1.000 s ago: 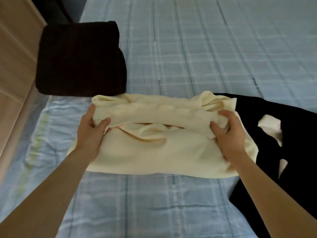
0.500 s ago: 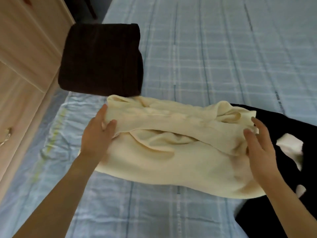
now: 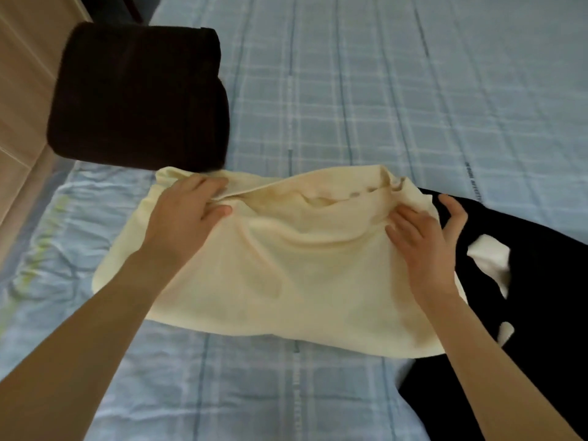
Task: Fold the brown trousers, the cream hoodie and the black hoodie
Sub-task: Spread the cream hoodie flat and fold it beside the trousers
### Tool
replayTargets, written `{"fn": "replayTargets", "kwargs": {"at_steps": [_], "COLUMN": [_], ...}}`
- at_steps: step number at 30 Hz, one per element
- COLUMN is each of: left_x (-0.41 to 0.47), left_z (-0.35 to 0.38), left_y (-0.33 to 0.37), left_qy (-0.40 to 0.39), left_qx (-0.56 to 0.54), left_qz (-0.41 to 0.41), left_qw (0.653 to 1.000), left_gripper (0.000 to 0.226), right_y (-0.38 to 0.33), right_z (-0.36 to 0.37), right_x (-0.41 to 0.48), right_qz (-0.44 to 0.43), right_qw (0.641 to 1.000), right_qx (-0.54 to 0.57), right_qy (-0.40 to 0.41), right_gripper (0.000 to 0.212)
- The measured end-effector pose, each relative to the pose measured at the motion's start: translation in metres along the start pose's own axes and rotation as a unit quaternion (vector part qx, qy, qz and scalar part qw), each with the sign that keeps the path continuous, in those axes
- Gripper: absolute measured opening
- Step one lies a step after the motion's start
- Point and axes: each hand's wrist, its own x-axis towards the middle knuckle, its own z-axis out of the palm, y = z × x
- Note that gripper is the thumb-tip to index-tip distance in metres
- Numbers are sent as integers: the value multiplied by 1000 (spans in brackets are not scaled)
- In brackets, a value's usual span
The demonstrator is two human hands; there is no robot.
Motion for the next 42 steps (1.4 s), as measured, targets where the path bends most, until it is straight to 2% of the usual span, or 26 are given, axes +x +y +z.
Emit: {"fn": "replayTargets", "kwargs": {"at_steps": [2,3,5,6,7,9,10,12,14,16,19,21,26,28,30,32,34,37,42], "left_x": [-3,-7,-17,-20,-21,-16,-11,-1,4,6,7,10,12,9,7,6,6,8,18], "left_z": [0,0,-1,-1,1,6,9,14,19,18,8,1,-1,2,5,9,11,11,1], "left_y": [7,12,24,28,31,32,31,28,24,18,12,12,14,12,10,7,5,4,13], "left_qy": [41,68,96,93,79,38,14,-42,-78,-76,-74,-79,-91,-71,-60,-68,-75,-53,-12], "left_qx": [17,22,5,1,8,37,45,23,-12,-61,-114,-122,-146,-150,-161,-160,-156,-190,-221], "left_qz": [21,41,95,126,152,168,150,78,40,49,45,29,12,10,-4,-20,-41,-71,-112], "left_qw": [999,997,991,988,985,984,988,996,996,994,990,989,985,986,985,985,984,978,969], "left_gripper": [38,35,33,34,35,34,33,33,37,31,12,1,7,18,19,18,27,25,21], "right_y": [3,5,9,12,15,19,17,14,10,6,-4,-8,-8,-3,2,6,8,7,-2], "right_z": [0,-2,-4,-5,-7,-9,-8,-2,7,14,15,12,5,2,0,0,0,1,1], "right_x": [-4,-5,-5,-4,-1,6,8,11,13,21,39,48,56,57,57,57,60,62,62], "right_qz": [-30,-63,-124,-143,-179,-271,-301,-342,-381,-371,-295,-289,-294,-293,-302,-303,-290,-274,-292], "right_qw": [999,994,962,932,886,764,714,652,628,639,686,694,698,704,712,733,758,783,777], "right_qx": [-27,-74,-220,-312,-408,-570,-617,-663,-665,-659,-649,-643,-634,-624,-609,-583,-560,-535,-534], "right_qy": [-25,-48,-105,-120,-127,-133,-134,-134,-138,-138,-145,-147,-159,-169,-174,-175,-169,-158,-161], "right_gripper": [48,55,65,67,65,56,53,51,47,43,30,21,16,24,34,34,30,26,24]}}
